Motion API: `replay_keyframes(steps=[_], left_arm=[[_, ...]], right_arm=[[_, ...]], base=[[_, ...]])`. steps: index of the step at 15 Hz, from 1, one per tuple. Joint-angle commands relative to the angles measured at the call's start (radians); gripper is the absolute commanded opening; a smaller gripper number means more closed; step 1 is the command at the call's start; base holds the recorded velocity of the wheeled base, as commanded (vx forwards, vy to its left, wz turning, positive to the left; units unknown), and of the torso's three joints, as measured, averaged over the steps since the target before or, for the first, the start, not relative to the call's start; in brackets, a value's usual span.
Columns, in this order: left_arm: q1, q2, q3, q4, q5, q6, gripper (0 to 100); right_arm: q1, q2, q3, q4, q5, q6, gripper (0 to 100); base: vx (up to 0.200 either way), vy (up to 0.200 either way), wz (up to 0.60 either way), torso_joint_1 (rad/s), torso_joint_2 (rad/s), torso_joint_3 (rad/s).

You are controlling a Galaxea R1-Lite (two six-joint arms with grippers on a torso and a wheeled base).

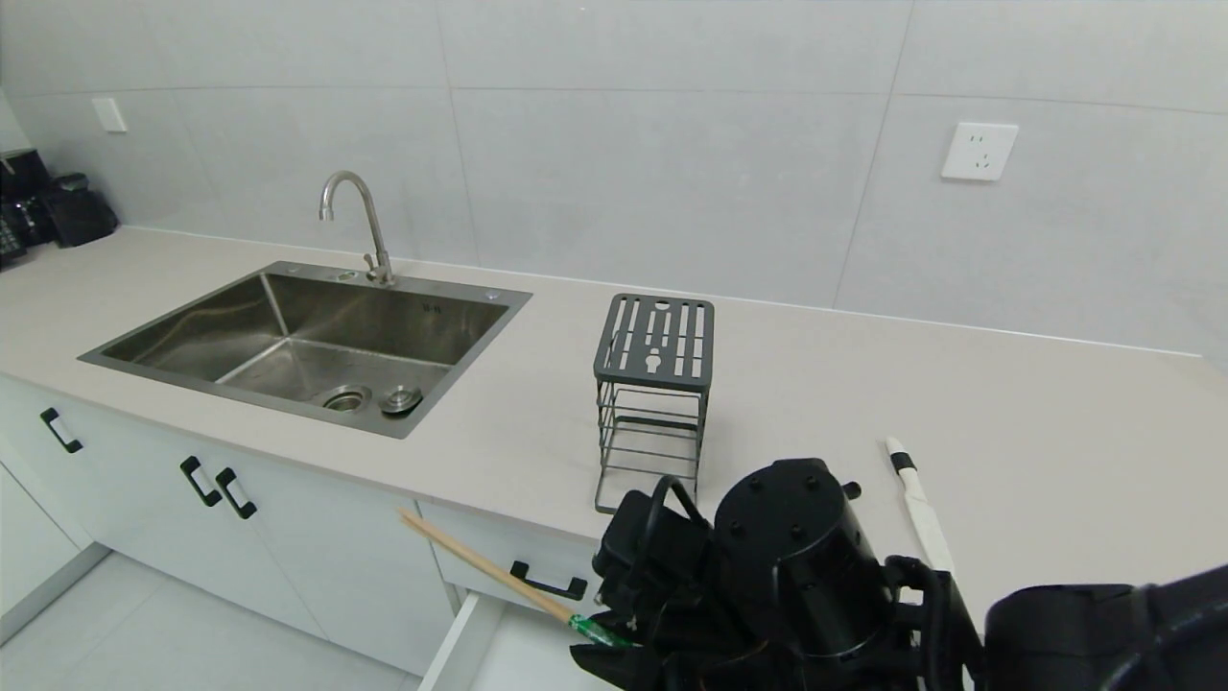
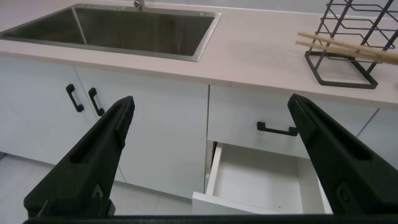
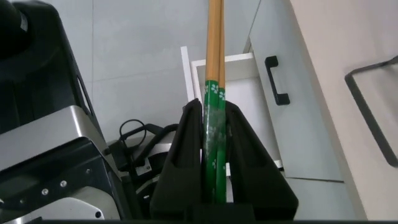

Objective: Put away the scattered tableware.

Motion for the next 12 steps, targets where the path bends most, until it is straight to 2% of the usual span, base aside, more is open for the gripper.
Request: replay_keyframes(steps=[1,4,12], left_arm=[[0.002,0.001,0.0,0.0,0.0,0.0,100],[0.002,0.001,0.0,0.0,0.0,0.0,100],[0.0,0.001,0.0,0.0,0.0,0.0,100]], right_arm=[[0.004,0.03,-0.01,0.0,0.001,-0.013,0],[0.003,0.035,-0.027,0.001,0.001,-0.024,0],[0.003,0.051,-0.065,0.007,0.001,-0.023,0]], base=[[0.0,0.0,0.0,0.0,0.0,0.0],[0.0,0.0,0.0,-0.151,0.29,0.157],[0.0,0.0,0.0,-0.265,0.54,0.261]])
